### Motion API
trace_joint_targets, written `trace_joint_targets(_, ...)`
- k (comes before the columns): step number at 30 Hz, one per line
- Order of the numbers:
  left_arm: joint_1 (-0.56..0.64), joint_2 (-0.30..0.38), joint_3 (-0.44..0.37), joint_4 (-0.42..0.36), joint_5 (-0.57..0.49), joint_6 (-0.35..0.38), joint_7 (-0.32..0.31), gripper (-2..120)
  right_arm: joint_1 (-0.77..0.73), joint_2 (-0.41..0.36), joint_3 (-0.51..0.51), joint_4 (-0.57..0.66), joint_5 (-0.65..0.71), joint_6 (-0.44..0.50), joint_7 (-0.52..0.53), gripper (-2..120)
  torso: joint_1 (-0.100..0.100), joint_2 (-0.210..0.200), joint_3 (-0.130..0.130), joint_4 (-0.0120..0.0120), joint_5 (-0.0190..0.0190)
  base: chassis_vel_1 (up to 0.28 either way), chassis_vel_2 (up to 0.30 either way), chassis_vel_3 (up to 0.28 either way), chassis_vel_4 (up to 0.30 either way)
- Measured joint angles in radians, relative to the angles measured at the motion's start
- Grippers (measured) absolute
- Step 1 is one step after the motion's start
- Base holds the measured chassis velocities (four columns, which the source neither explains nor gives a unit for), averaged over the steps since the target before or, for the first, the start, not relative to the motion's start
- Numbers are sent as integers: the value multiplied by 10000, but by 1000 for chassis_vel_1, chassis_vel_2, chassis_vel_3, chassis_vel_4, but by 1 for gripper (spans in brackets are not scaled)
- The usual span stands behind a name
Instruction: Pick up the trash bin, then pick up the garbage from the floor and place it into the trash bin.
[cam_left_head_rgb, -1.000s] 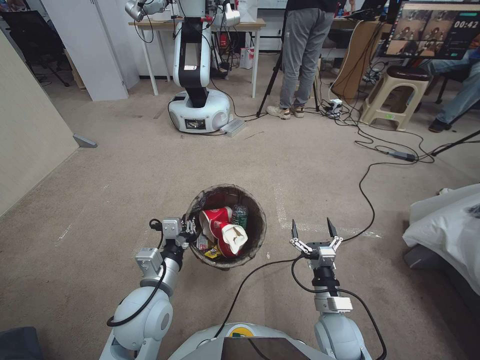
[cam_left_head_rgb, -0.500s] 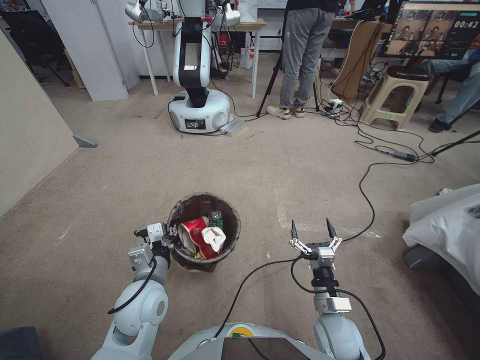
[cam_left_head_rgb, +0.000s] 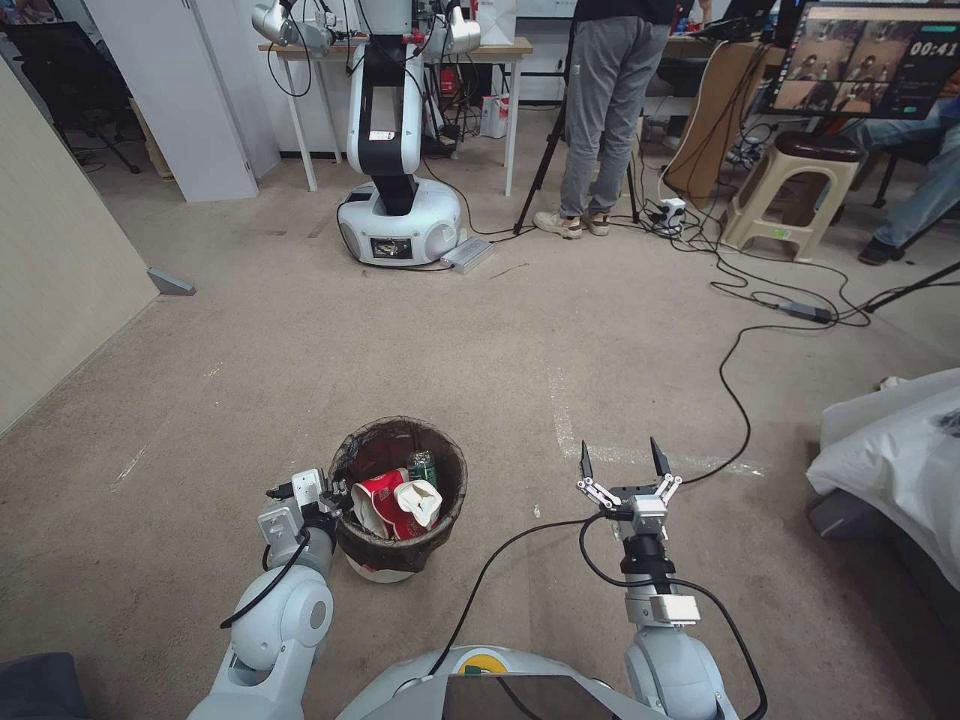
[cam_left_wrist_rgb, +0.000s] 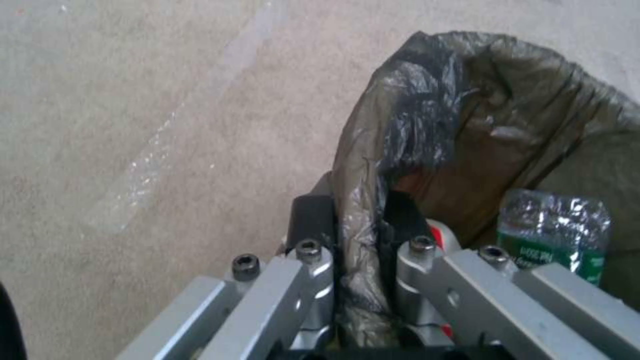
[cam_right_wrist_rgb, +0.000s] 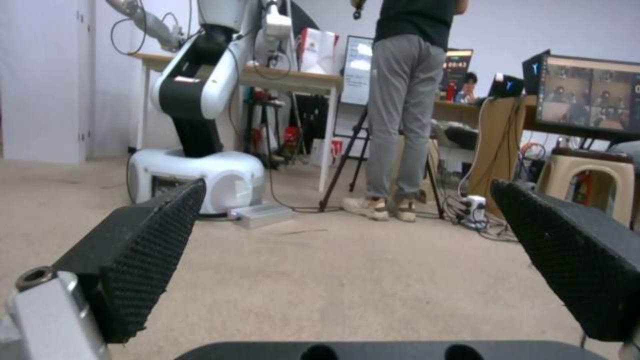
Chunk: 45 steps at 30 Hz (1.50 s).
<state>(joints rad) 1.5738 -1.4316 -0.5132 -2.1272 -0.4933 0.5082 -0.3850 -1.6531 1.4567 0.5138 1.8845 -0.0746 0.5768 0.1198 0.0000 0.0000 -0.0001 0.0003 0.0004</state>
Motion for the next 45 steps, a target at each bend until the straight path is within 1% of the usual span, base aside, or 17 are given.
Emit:
trace_joint_targets(9,16,-18,2,202,-174,135,-31,5,6,14,1,-30,-7,35,-12,100,0,0,0,-2,0,0,0,0,0)
trace_joint_targets(16,84,-52,14,474,-706,144,-21,7,-15,14,28,-37,-4,79,-38,100,0,0,0,-3,-4,0,0,0,0)
trace_joint_targets(18,119,-52,12,473,-754,125,69,16,-18,10,29,-38,-4,80,-58,100,0,0,1,-3,-4,0,0,0,0)
trace_joint_targets(19,119,-52,12,473,-754,125,69,16,-18,10,29,-38,-4,80,-58,100,0,0,1,-3,-4,0,0,0,0)
trace_joint_targets(20,128,-45,17,457,-771,123,124,23,-17,10,25,-45,-5,81,-67,100,0,0,1,-5,-5,0,0,0,0)
trace_joint_targets(22,126,-41,37,446,-780,124,138,25,-19,10,19,-46,-7,81,-72,100,0,0,1,-4,-5,0,0,0,0)
trace_joint_targets(25,111,-29,40,420,-809,125,153,40,-25,2,18,-46,-11,81,-81,100,0,0,1,-5,-6,0,0,0,0)
trace_joint_targets(26,111,-29,40,420,-809,125,153,40,-25,2,18,-46,-11,81,-81,100,0,0,1,-5,-6,0,0,0,0)
trace_joint_targets(28,111,-27,39,413,-810,125,156,51,-25,-10,28,-46,-12,81,-85,100,0,0,1,-4,-6,0,0,0,0)
trace_joint_targets(29,111,-27,39,413,-810,125,156,51,-25,-10,28,-46,-12,81,-85,100,0,0,1,-4,-6,0,0,0,0)
trace_joint_targets(32,103,-18,35,366,-802,111,175,67,-27,-13,32,-62,-5,85,-100,100,0,0,1,-3,-5,0,0,0,0)
trace_joint_targets(33,103,-18,35,366,-802,111,175,67,-27,-13,32,-62,-5,85,-100,100,0,0,1,-3,-5,0,0,0,0)
trace_joint_targets(36,107,1,23,242,-722,47,247,81,-14,-13,30,-72,11,105,-110,100,0,0,1,-3,-5,0,0,0,0)
trace_joint_targets(37,107,1,23,242,-722,47,247,81,-14,-13,30,-72,11,105,-110,100,0,0,1,-3,-5,0,0,0,0)
trace_joint_targets(39,135,11,6,77,-448,-127,369,91,14,-13,24,-73,51,105,-110,100,0,0,1,-3,-5,0,0,0,0)
trace_joint_targets(43,220,26,6,-183,205,-672,674,99,64,3,9,-88,127,122,-80,100,0,0,1,-3,-5,0,0,0,0)
trace_joint_targets(45,346,26,16,-462,1641,-1584,1309,100,77,23,-20,-83,211,128,-46,100,0,0,1,-3,-4,0,0,0,0)
